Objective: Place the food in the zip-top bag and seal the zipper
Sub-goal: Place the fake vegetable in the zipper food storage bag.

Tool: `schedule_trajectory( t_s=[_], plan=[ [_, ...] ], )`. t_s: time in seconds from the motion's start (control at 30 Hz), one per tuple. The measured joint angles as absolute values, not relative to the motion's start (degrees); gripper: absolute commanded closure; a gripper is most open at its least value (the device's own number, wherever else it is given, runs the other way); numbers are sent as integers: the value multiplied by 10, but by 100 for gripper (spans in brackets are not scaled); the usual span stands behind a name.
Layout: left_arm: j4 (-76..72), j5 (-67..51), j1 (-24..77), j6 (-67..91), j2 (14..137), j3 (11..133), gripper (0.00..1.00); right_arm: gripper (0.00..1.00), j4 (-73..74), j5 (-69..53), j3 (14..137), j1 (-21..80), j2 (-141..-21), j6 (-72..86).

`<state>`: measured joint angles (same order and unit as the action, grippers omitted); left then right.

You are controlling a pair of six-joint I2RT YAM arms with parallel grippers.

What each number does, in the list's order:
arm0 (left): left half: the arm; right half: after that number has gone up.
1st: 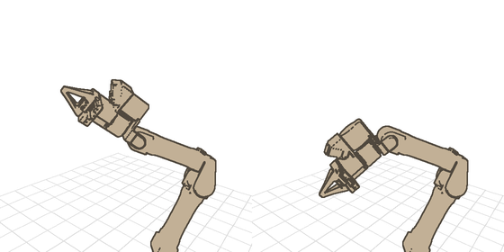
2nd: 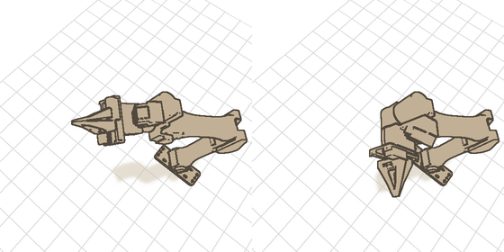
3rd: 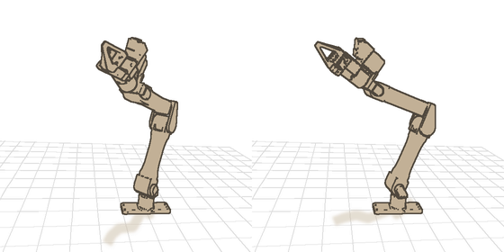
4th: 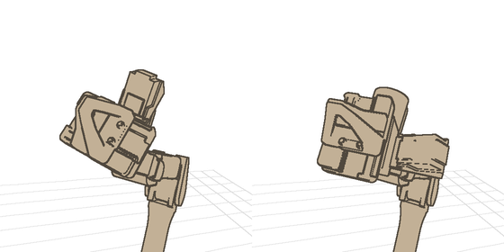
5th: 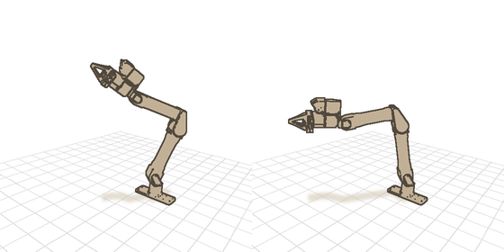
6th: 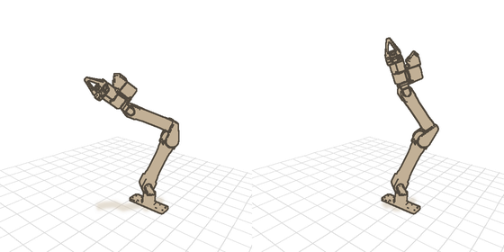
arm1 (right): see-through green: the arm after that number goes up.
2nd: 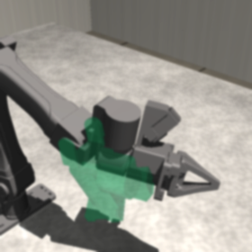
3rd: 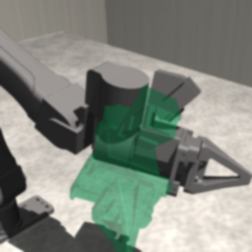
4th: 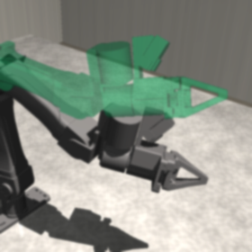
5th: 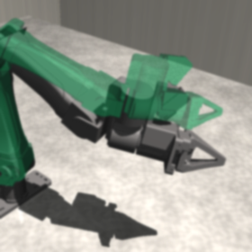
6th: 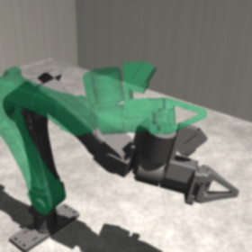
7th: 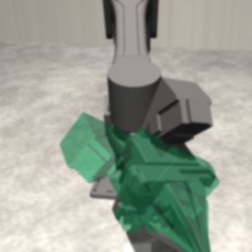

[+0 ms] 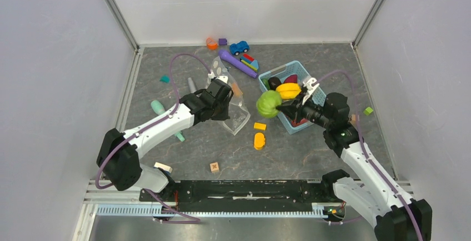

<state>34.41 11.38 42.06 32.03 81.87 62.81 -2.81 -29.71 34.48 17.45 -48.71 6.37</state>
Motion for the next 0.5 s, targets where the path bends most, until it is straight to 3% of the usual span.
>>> schedule_trajectory(
  t_s=[0.23, 0.5],
  plan=[
    [341, 102, 421, 321, 817, 626, 98, 100, -83, -481, 279, 260, -493, 57],
    [338, 71, 422, 321, 798, 622, 98, 100, -128, -484, 275, 344, -573, 53]
  ],
)
